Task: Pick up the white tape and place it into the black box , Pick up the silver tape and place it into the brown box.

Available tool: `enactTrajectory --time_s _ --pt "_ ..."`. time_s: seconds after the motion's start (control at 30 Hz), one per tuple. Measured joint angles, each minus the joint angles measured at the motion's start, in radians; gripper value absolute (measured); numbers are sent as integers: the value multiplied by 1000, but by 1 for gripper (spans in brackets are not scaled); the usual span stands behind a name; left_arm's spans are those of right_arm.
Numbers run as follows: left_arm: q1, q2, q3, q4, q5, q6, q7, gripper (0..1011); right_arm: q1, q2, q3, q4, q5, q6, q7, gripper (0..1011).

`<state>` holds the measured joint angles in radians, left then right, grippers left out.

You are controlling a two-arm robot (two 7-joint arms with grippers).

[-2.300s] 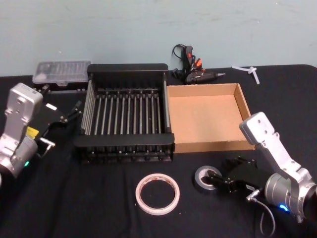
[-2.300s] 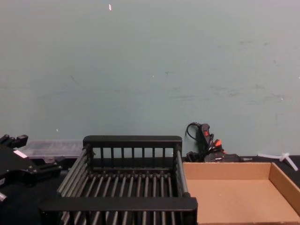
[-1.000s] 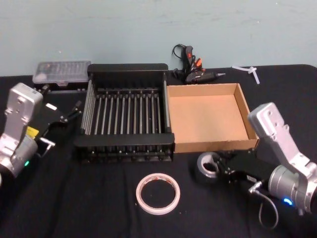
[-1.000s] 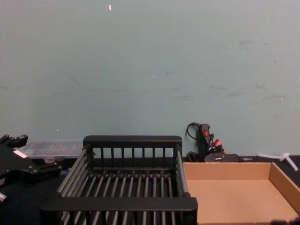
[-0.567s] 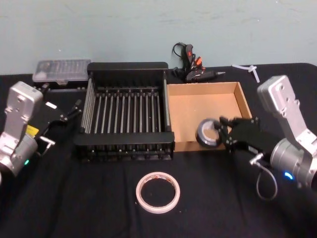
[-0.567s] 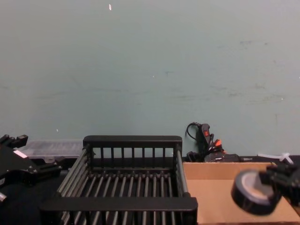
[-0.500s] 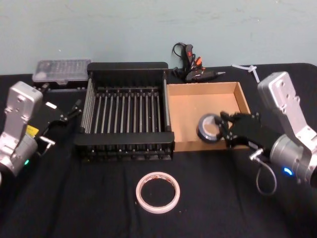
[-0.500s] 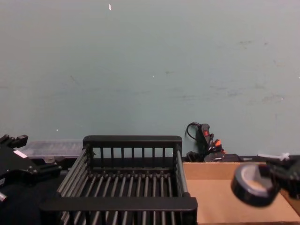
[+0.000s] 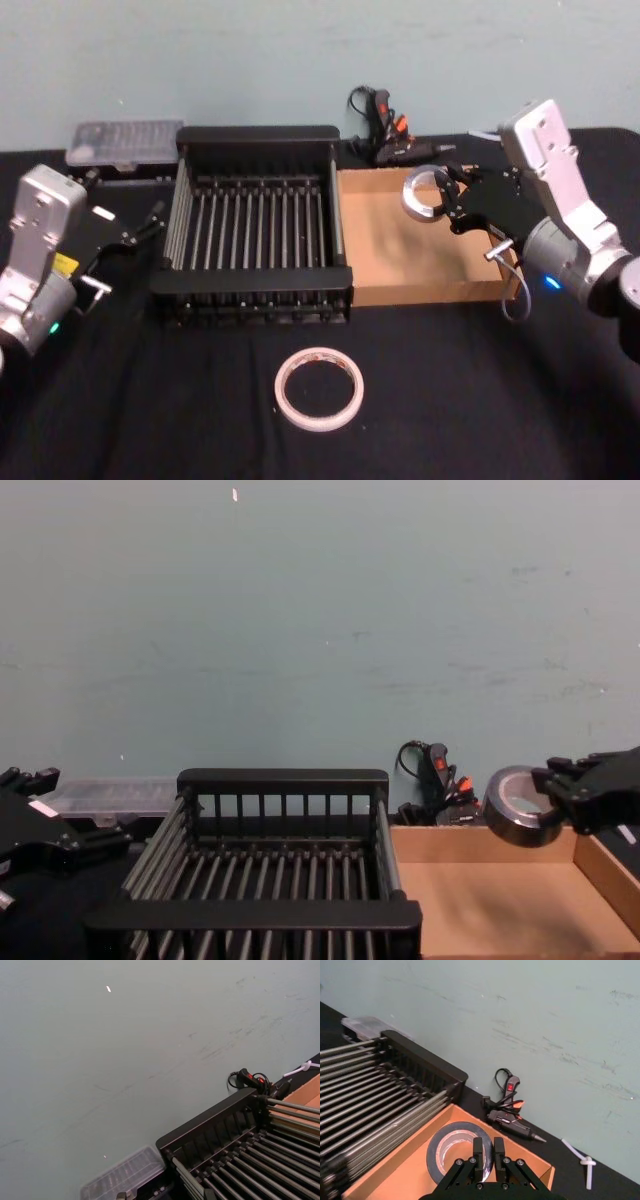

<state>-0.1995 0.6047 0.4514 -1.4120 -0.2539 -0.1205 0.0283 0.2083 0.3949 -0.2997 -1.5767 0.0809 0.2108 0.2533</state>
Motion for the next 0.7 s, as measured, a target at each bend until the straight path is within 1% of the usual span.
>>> enactTrajectory --time_s 0.07,0.1,0.17,0.2,0.3,0.4,0.43,0.53,0.7 --pt "0 0 0 0 0 0 0 1001 19 -12 -5 32 -12 -7 -5 131" --pt "0 0 0 0 0 0 0 1001 36 -24 -9 61 -23 -13 -7 131" --pt "0 0 0 0 0 0 0 1001 51 -35 -14 89 -33 -17 -10 131" --pt "0 0 0 0 0 0 0 1001 65 -46 -18 118 -43 -20 -13 131" --pt "0 0 0 0 0 0 0 1001 84 -67 -22 166 -59 -26 -20 131" --pt "0 0 0 0 0 0 0 1001 95 -80 -24 199 -69 -31 -25 131" --pt "0 0 0 0 0 0 0 1001 102 -90 -25 222 -76 -34 -29 131" --pt "0 0 0 0 0 0 0 1001 112 -105 -25 257 -87 -40 -34 131" --pt "0 0 0 0 0 0 0 1001 122 -121 -22 293 -105 -44 -41 131"
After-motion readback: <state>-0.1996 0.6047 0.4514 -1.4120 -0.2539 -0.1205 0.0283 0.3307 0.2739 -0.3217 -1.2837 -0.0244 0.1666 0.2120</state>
